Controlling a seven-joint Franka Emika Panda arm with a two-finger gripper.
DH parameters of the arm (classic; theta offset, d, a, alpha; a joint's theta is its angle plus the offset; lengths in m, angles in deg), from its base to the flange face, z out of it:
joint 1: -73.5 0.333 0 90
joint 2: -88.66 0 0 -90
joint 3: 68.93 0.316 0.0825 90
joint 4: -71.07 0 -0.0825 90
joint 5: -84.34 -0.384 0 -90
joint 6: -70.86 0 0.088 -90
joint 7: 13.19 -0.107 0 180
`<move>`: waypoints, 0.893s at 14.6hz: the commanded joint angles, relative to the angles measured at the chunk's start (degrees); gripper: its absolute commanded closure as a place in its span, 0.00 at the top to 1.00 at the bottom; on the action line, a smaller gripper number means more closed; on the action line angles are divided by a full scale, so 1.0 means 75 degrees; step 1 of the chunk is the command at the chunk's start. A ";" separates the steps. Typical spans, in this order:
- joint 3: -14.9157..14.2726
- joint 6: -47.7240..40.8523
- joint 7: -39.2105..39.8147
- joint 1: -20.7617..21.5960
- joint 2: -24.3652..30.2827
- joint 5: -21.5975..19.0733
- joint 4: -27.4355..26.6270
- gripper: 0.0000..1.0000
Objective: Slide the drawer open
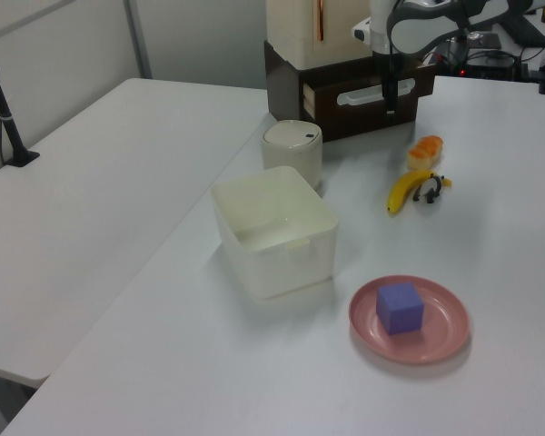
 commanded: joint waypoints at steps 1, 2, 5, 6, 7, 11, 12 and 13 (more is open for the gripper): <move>0.0173 -0.0588 -0.0260 0.0141 0.0340 -0.0001 -0.0271 1.00; 0.0162 -0.0797 -0.0248 0.0176 0.0399 -0.0012 -0.0270 1.00; 0.0278 -0.1139 -0.0248 0.0176 0.0399 -0.0036 -0.0270 1.00; 0.0267 -0.1128 -0.0248 0.0153 0.0399 -0.0036 -0.0259 1.00; 0.0279 -0.1093 -0.0283 0.0141 0.0399 -0.0048 -0.0259 1.00; 0.0267 -0.1046 -0.0552 -0.0093 0.0492 -0.0853 0.0127 1.00; 0.0267 -0.1034 -0.0588 -0.0186 0.0597 -0.1007 0.0174 1.00; 0.0267 -0.1034 -0.0588 -0.0280 0.0645 -0.1055 0.0175 1.00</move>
